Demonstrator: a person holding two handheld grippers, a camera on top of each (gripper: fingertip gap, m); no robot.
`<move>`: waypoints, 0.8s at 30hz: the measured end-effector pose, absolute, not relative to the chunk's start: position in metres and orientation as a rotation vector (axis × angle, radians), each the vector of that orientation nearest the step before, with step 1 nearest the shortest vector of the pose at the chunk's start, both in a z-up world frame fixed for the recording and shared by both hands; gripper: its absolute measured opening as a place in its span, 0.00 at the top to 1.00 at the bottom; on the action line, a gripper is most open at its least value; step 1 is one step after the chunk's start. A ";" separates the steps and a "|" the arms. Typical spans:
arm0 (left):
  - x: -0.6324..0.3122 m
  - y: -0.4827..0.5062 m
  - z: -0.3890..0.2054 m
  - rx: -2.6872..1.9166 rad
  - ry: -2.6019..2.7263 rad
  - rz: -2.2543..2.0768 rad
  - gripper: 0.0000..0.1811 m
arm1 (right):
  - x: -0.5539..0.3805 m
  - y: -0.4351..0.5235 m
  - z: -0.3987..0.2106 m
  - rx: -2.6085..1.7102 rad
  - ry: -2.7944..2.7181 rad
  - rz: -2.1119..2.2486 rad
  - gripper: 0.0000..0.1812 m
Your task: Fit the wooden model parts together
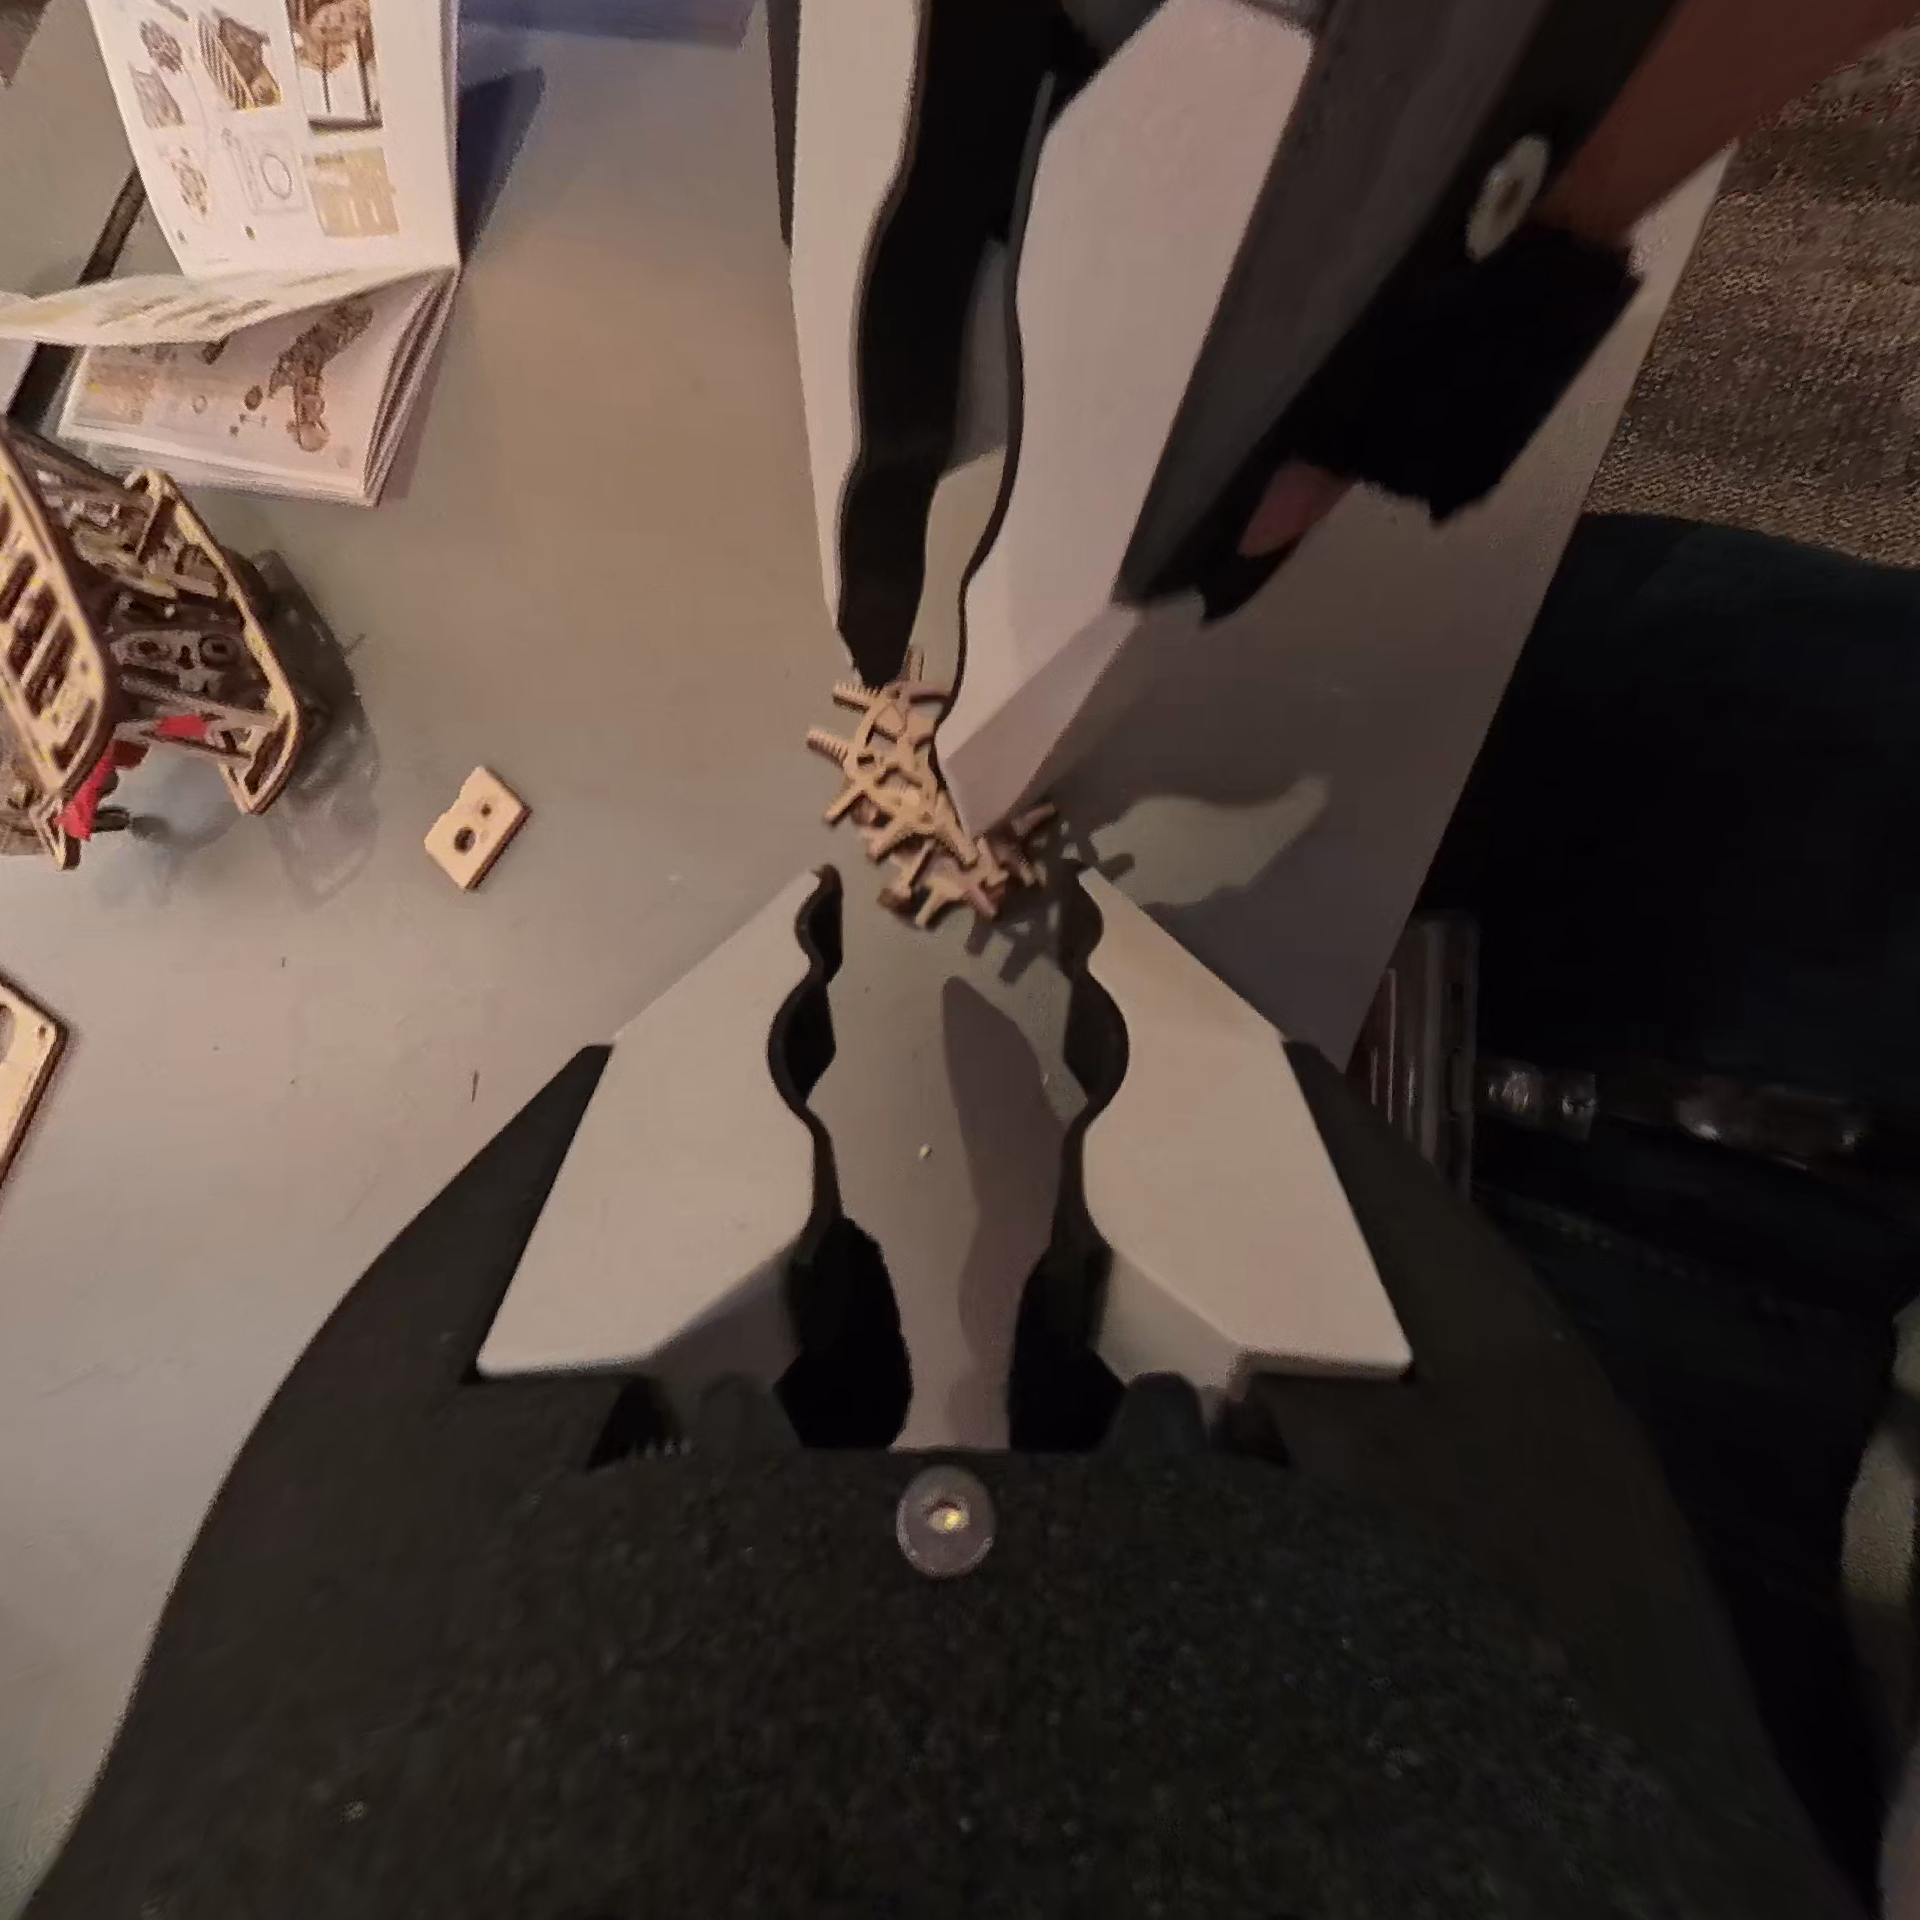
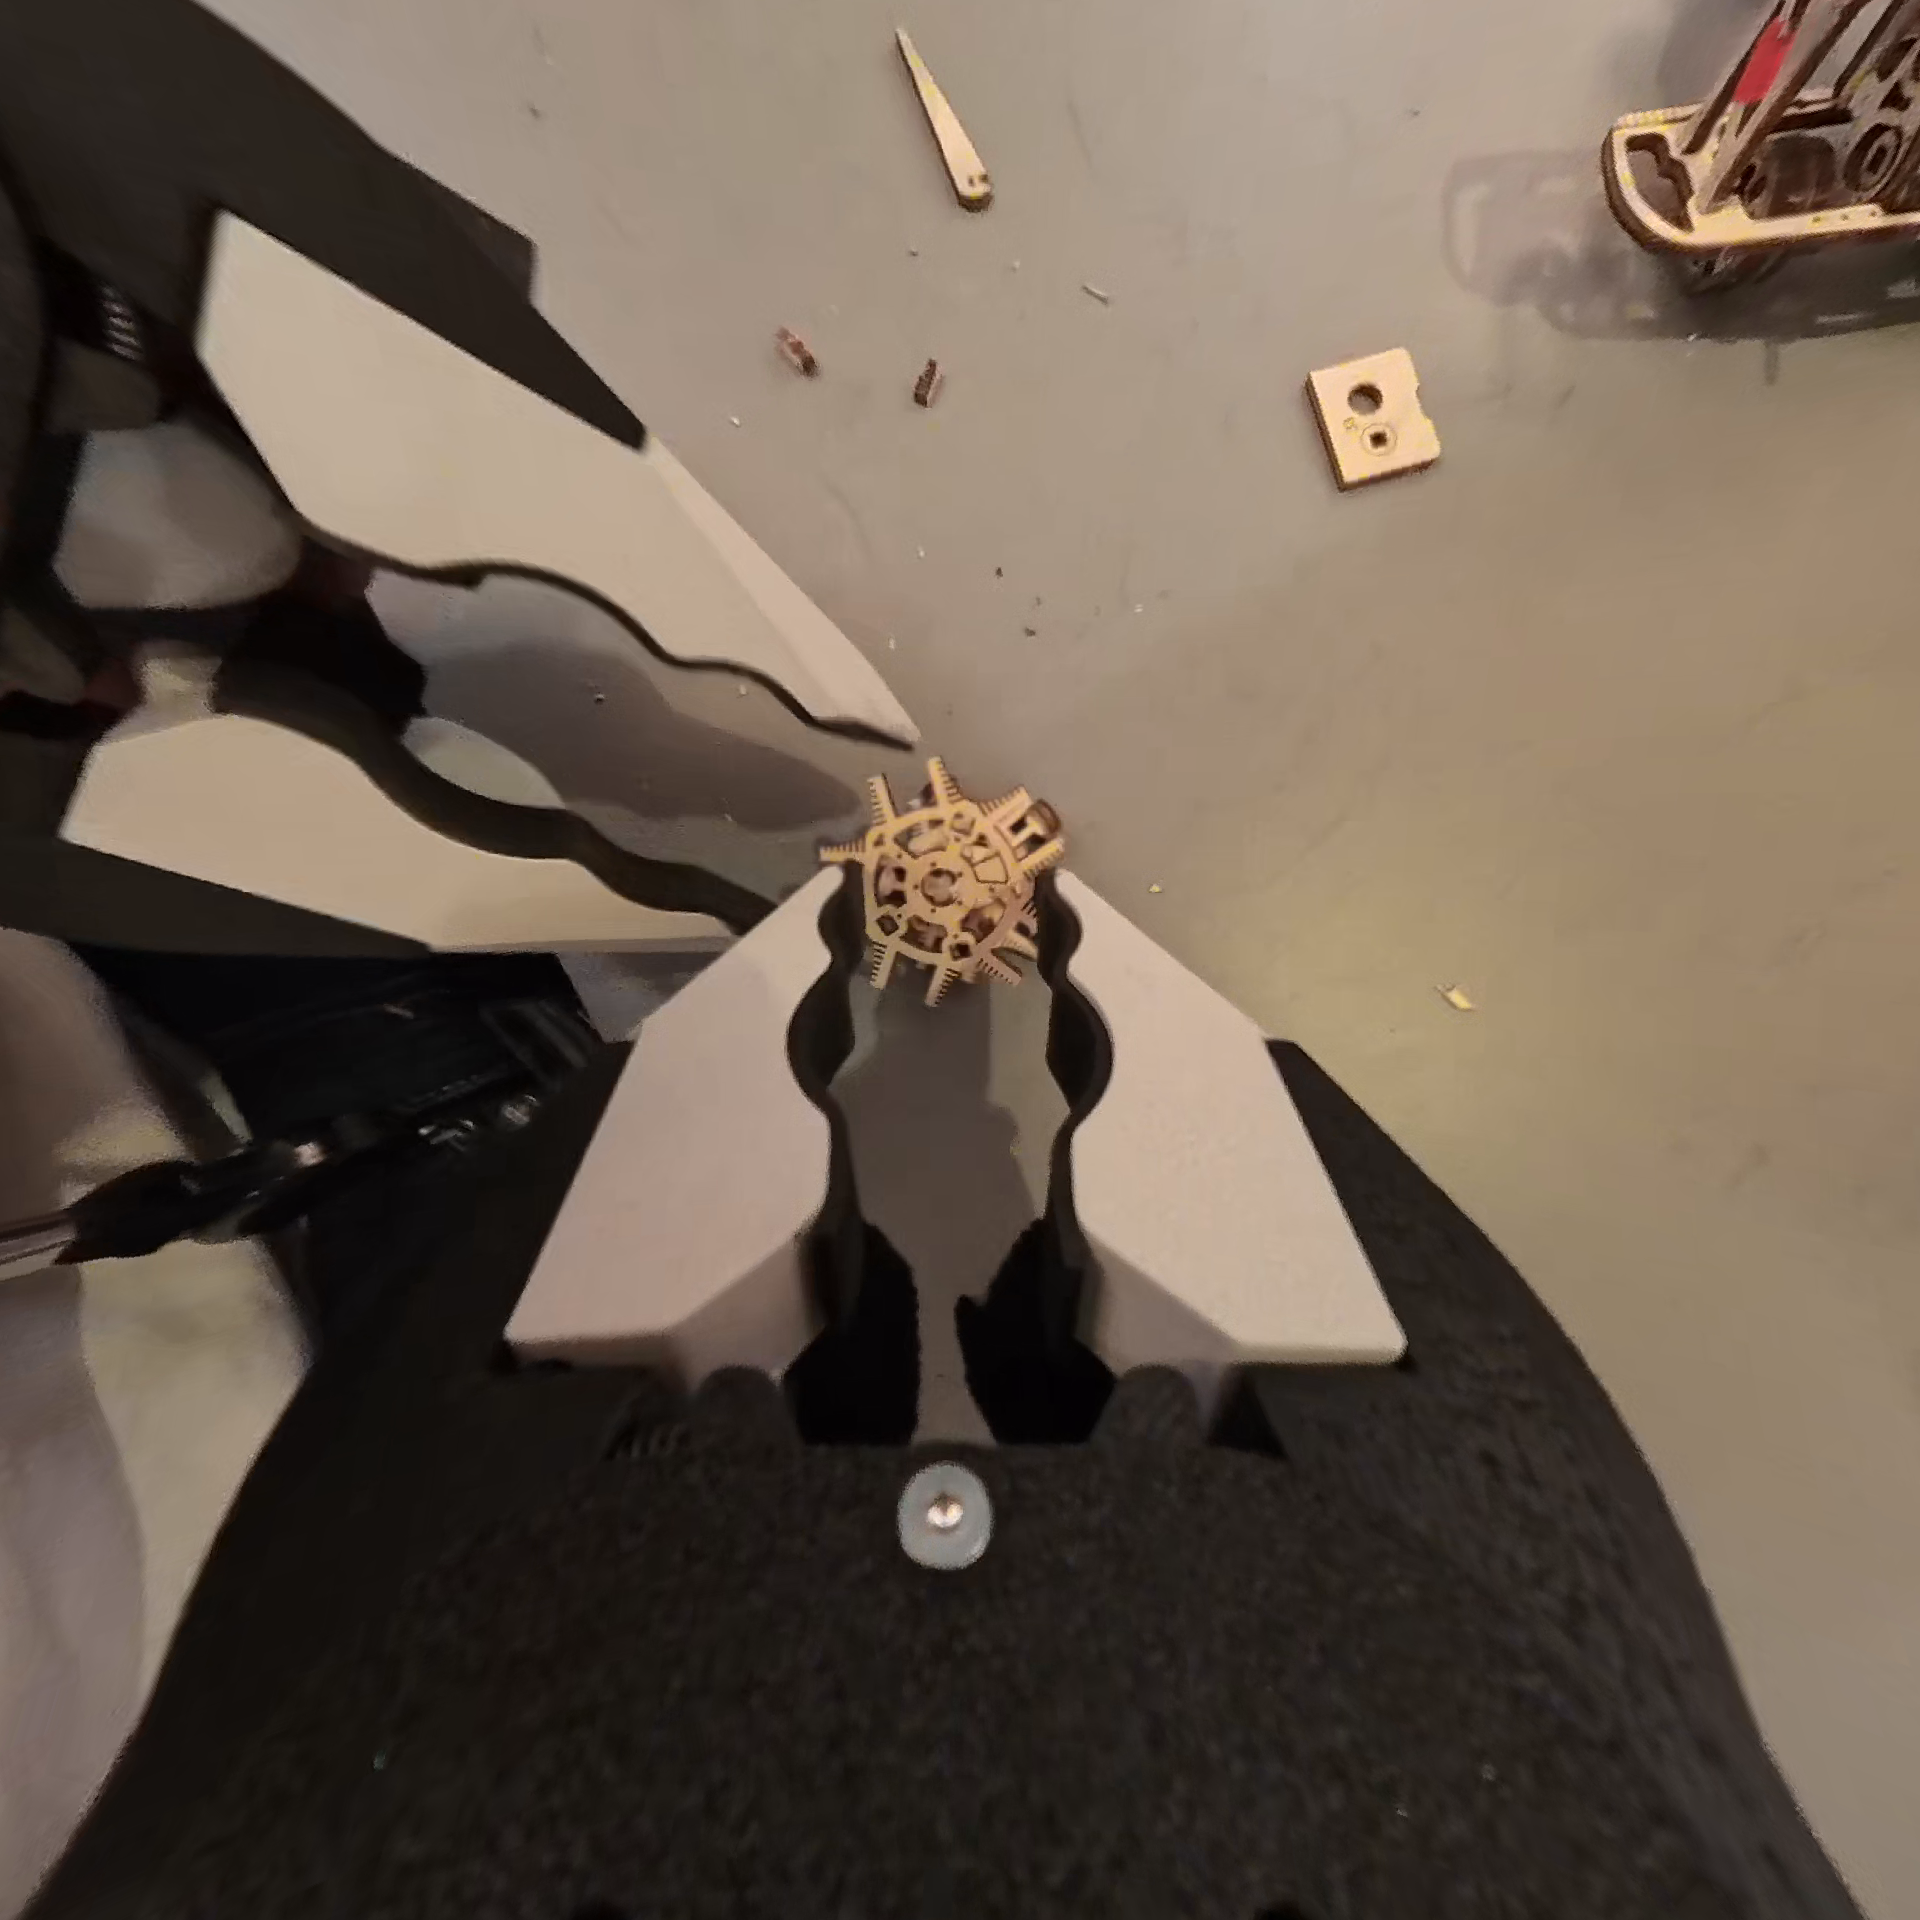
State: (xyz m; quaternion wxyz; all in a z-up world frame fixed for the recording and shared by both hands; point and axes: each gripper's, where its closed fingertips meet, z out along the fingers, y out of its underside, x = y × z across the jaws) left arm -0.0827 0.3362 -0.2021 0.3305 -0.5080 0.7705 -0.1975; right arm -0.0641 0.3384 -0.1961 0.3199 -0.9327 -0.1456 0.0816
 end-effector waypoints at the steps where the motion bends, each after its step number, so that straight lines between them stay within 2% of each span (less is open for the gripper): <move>1: -0.087 0.340 -0.203 -1.343 2.016 -0.511 0.77 | -0.063 0.340 -0.197 -2.473 -0.399 0.216 0.82; 5: -0.119 0.363 -0.203 -1.443 2.000 -0.536 0.77 | -0.070 0.343 -0.209 -2.608 -0.474 0.305 0.82; 12: -0.156 0.401 -0.190 -1.648 1.814 -0.766 0.83 | -0.069 0.344 -0.219 -2.689 -0.453 0.316 0.82; 17: -0.153 0.394 -0.186 -1.736 1.761 -1.018 0.83 | -0.069 0.345 -0.223 -2.710 -0.416 0.286 0.82; 24: -0.138 0.379 -0.188 -1.618 1.851 -0.984 0.87 | -0.064 0.346 -0.221 -2.714 -0.394 0.268 0.82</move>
